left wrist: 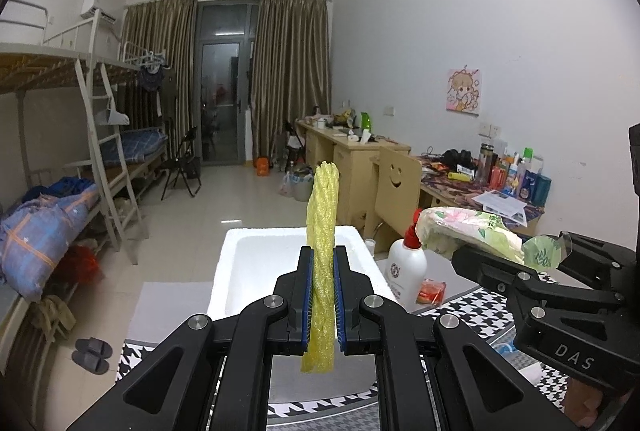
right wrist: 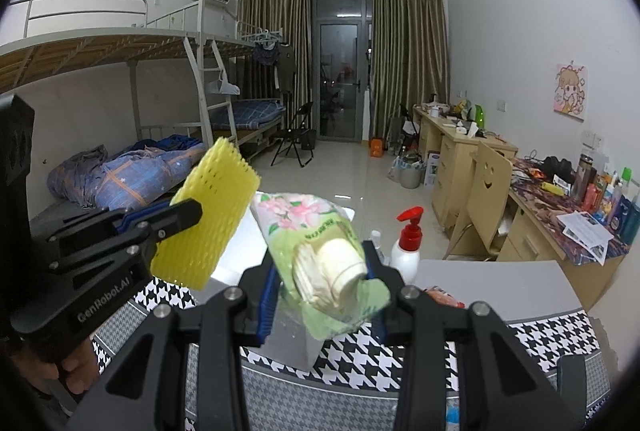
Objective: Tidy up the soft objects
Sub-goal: 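Lower the yellow mesh sleeve into the foam box and open the left tool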
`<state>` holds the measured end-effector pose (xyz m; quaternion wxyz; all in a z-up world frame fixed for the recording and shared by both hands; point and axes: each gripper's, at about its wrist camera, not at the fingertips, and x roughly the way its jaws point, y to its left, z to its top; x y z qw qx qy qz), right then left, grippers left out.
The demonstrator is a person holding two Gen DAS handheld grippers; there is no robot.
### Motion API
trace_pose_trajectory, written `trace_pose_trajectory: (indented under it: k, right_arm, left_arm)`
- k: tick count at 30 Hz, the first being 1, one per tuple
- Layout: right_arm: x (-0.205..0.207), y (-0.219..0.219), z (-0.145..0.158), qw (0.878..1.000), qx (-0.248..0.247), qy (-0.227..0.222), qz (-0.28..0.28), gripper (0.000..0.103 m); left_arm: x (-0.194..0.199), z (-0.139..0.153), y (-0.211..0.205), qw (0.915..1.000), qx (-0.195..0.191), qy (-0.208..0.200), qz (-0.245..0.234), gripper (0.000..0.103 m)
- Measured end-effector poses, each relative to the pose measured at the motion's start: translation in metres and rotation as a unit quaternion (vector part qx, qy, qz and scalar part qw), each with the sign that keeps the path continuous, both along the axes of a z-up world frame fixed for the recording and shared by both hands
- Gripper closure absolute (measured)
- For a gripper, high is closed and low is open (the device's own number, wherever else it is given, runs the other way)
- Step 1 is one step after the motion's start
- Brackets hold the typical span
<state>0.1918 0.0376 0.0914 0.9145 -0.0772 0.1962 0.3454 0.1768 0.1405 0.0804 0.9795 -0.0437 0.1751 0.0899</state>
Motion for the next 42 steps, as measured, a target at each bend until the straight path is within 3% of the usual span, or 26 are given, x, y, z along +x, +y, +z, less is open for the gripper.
trace_pose_trajectory:
  k: [6, 31, 33, 35, 36, 40, 42]
  right_arm:
    - [0.01, 0.008, -0.001, 1.0, -0.003, 0.011, 0.003, 0.06]
    - [0.033, 0.036, -0.007, 0.999, -0.033, 0.036, -0.006, 0.06]
    - [0.035, 0.036, -0.007, 0.999, -0.034, 0.037, -0.007, 0.06]
    - [0.037, 0.037, -0.007, 0.999, -0.035, 0.038, -0.01, 0.06]
    - [0.037, 0.037, -0.007, 0.999, -0.035, 0.038, -0.01, 0.06]
    - [0.038, 0.039, -0.007, 0.999, -0.036, 0.039, -0.009, 0.06]
    - [0.039, 0.04, -0.007, 0.999, -0.036, 0.04, -0.006, 0.06]
  left_arm:
    - [0.008, 0.005, 0.007, 0.9999, -0.005, -0.001, 0.01, 0.093]
    - [0.067, -0.025, 0.038, 0.9962, -0.022, 0.081, 0.021, 0.091]
    - [0.071, -0.029, 0.04, 0.9954, -0.022, 0.091, 0.023, 0.078]
    - [0.069, -0.031, 0.044, 0.995, -0.026, 0.092, 0.026, 0.035]
    - [0.067, -0.031, 0.045, 0.9953, -0.026, 0.088, 0.029, 0.027]
    - [0.06, -0.026, 0.047, 0.9955, -0.026, 0.083, 0.036, 0.025]
    - [0.057, -0.023, 0.049, 0.9957, -0.022, 0.076, 0.047, 0.011]
